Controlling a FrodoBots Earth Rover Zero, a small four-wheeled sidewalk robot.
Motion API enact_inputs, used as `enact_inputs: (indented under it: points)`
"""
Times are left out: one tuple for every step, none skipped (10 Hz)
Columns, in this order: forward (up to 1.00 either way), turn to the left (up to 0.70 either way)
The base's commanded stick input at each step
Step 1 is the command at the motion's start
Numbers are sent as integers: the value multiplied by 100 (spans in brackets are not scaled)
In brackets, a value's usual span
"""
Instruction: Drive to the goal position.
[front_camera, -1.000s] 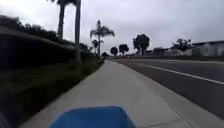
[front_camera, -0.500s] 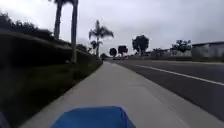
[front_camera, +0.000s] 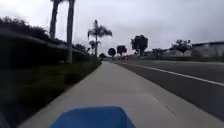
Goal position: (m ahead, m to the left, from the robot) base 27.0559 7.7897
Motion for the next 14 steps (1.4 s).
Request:
enact_inputs:
  points:
    - [100,0]
    - [100,0]
    - [100,0]
    - [100,0]
    - [100,27]
    - [100,27]
    - [100,27]
    - [100,27]
    - [100,27]
    - [100,27]
    - [100,27]
    - [100,11]
    - [100,0]
    - [100,0]
